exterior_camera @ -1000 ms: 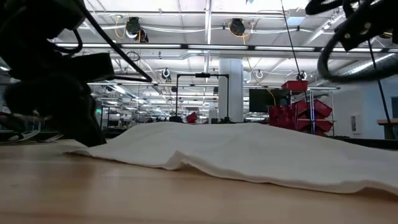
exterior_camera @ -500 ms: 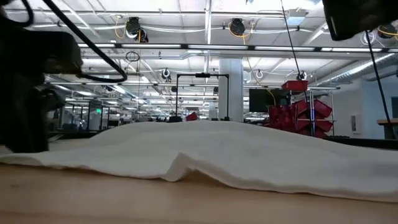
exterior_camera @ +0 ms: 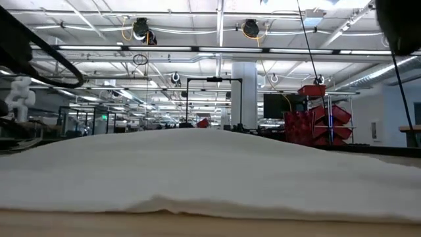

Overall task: Set table place
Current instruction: Fold the white table napkin

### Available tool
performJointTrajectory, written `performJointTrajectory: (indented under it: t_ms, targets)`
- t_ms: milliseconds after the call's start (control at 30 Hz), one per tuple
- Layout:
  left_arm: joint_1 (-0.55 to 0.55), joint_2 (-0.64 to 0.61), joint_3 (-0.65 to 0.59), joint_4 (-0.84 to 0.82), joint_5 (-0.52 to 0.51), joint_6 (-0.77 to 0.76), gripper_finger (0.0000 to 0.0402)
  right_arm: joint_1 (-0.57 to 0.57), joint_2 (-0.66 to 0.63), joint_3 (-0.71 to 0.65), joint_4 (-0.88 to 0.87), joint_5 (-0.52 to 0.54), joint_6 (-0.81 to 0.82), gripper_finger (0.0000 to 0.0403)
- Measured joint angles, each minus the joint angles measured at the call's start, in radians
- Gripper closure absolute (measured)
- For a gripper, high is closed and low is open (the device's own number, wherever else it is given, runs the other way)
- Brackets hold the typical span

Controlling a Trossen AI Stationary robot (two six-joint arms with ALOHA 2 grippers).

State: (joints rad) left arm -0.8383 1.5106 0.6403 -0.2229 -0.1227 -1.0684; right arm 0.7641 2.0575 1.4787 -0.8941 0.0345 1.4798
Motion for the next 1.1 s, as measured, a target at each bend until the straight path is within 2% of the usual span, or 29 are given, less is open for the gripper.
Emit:
performJointTrajectory:
  t_ms: [100,200,300,400,500,633,767,900,1100]
  targets:
    - [0.000,-0.045,0.037,-0.003,0.004,0.047,0.0274,-0.003,-0.026,0.018,0.002,0.026,-0.003,0.0202]
    - [0.010,-0.111,0.054,0.008,-0.047,0.111,0.0274,-0.004,-0.036,0.024,0.001,0.145,-0.017,0.0202]
    - [0.039,-0.164,0.053,-0.054,-0.160,0.171,0.0274,-0.008,-0.034,0.020,-0.024,0.263,-0.042,0.0202]
    - [0.072,-0.188,0.053,-0.195,-0.326,0.183,0.0274,-0.034,-0.016,-0.014,-0.068,0.294,-0.018,0.0202]
    - [0.115,-0.178,0.018,-0.250,-0.402,0.155,0.0274,-0.061,0.001,-0.055,-0.065,0.300,-0.003,0.0202]
    - [0.168,-0.134,-0.051,-0.224,-0.418,0.108,0.0274,-0.069,0.000,-0.077,-0.041,0.293,-0.008,0.0202]
    - [0.183,-0.080,-0.092,-0.203,-0.394,0.041,0.0274,-0.067,-0.002,-0.076,-0.046,0.234,-0.022,0.0202]
    - [0.144,-0.042,-0.090,-0.190,-0.347,-0.031,0.0274,-0.045,-0.004,-0.075,-0.026,0.189,-0.016,0.0202]
    - [0.048,-0.063,-0.047,-0.259,-0.265,-0.112,0.0274,-0.023,-0.003,-0.050,0.054,0.093,-0.009,0.0204]
